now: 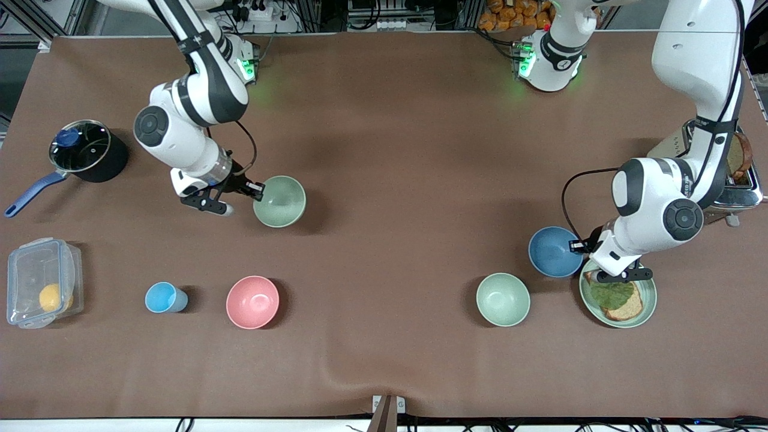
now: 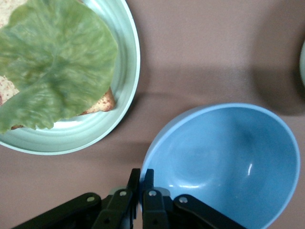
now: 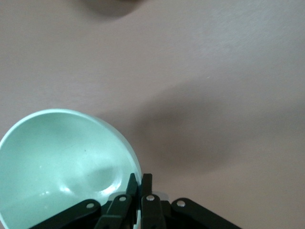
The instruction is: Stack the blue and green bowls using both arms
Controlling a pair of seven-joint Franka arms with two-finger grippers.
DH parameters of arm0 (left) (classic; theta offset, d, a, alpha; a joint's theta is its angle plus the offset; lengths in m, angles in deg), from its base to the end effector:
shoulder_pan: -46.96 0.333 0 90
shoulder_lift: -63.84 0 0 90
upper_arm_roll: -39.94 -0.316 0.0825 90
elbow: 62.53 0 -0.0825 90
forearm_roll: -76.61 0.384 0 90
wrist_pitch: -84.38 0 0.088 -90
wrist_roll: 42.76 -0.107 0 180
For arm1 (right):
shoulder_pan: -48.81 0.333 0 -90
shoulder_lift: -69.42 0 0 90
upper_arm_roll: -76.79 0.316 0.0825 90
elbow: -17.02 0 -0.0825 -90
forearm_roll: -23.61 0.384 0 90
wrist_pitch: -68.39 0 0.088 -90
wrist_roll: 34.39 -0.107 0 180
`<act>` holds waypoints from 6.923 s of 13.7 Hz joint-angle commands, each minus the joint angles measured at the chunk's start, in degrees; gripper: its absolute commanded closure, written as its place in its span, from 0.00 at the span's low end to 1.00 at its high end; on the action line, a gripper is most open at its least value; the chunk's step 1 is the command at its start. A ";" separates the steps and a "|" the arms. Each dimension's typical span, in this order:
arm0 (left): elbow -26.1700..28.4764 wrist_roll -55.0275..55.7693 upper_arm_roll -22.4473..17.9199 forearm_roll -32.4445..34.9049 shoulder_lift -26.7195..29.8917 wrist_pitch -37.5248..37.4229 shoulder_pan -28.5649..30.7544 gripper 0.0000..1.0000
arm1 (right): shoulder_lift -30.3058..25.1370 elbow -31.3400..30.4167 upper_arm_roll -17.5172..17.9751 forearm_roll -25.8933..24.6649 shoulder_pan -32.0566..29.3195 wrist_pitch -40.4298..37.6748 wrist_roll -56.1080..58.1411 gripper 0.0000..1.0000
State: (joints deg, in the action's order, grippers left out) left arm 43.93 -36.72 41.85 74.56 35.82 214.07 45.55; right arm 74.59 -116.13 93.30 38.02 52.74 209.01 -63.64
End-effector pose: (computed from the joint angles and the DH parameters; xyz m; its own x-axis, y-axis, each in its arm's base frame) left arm 0.6308 -0.0364 0.2492 0.9935 0.0730 -0.0878 0.0760 -0.9966 0.0321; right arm 0.4872 0.1816 0.3069 0.9401 -0.3329 -0.0735 -0.3408 -0.9232 -0.1776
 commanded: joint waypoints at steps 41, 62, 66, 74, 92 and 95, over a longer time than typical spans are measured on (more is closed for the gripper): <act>1.73 34.82 22.00 -11.67 5.27 -1.02 -10.09 1.00 | 18.64 14.85 -3.07 2.80 16.28 -0.35 -54.16 0.00; -1.61 46.09 21.47 -10.70 -5.46 2.85 -22.58 1.00 | 23.75 11.77 -2.72 29.36 20.59 14.24 -53.55 0.00; -3.27 47.66 21.47 -10.61 -6.52 2.85 -22.41 0.65 | 23.75 11.86 -2.72 29.45 20.68 14.77 -53.55 0.00; -7.75 50.66 19.98 -7.81 -4.15 -1.17 -21.19 0.00 | 23.75 11.86 -2.63 29.36 21.20 15.13 -53.37 0.00; -19.88 43.37 20.07 7.58 6.66 -24.20 -2.03 0.00 | 9.96 16.87 -8.52 -0.07 8.29 -35.21 -40.38 0.00; -22.26 42.93 20.06 7.58 9.72 -25.71 1.04 0.00 | 7.06 16.87 -8.52 -2.10 3.20 -41.46 -30.39 0.00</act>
State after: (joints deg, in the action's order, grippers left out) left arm 22.37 7.07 61.44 81.08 42.88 190.14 44.32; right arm 84.45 -98.71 84.05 37.74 59.54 170.94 -99.72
